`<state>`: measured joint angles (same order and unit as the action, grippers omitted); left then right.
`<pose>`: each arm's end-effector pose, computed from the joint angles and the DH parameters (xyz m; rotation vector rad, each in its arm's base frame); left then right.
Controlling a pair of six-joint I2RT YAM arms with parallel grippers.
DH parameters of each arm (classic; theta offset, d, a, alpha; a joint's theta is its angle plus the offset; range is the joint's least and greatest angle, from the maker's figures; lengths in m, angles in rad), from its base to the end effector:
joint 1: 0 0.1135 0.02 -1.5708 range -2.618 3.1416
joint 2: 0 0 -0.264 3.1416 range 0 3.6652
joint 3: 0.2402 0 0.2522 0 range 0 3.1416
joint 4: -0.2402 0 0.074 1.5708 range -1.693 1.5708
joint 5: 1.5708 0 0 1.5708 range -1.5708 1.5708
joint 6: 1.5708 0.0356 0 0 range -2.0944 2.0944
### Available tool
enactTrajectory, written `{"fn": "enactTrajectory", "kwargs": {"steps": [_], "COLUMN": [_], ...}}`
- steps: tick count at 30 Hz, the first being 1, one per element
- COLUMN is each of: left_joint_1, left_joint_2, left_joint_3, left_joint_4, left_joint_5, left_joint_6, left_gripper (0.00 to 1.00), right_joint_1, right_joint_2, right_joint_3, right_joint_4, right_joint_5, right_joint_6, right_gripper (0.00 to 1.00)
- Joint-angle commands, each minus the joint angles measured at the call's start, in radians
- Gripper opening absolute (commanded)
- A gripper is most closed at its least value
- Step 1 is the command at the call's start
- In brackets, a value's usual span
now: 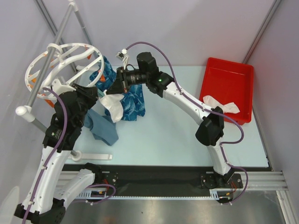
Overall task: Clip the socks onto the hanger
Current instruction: Clamp the sock onto the hanger.
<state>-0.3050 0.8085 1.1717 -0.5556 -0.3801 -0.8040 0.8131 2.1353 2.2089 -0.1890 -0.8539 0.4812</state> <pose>0.1475 -0.0326 0.4271 -0.7015 1.6286 -0.4734 0.3227 0.3801 0.4032 -1.0208 1.6614 1.6265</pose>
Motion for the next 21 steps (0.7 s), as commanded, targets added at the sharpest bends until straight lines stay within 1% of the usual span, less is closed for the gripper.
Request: {"fn": "enactTrajectory", "kwargs": {"steps": [1,6,12,17,21], "left_joint_1": [0.001,0.001,0.003,0.003,0.003], "left_joint_2": [-0.012,-0.012,-0.012,-0.038,-0.042], "left_joint_3": [-0.01,-0.007,-0.004,-0.04,-0.043], "left_joint_4": [0.019,0.02,0.029,0.08,0.083], "left_joint_5": [0.043,0.052,0.063,0.076,0.078], "left_joint_6": [-0.009,-0.009,0.002,0.029,0.031], "left_gripper": [0.0,0.0,0.0,0.0,0.0], "right_joint_1": [0.001,-0.008,-0.011,-0.011,-0.011], "right_joint_2": [-0.002,0.005,0.031,0.04,0.055], "right_joint_3": [0.055,0.064,0.113,0.129,0.166], "right_joint_4": [0.037,0.005,-0.049,-0.063,-0.127], "right_joint_5": [-0.039,-0.028,-0.034,-0.045,-0.046], "right_joint_6": [0.03,0.037,0.045,0.08,0.073], "right_gripper": [0.0,0.0,0.0,0.0,0.0]}}
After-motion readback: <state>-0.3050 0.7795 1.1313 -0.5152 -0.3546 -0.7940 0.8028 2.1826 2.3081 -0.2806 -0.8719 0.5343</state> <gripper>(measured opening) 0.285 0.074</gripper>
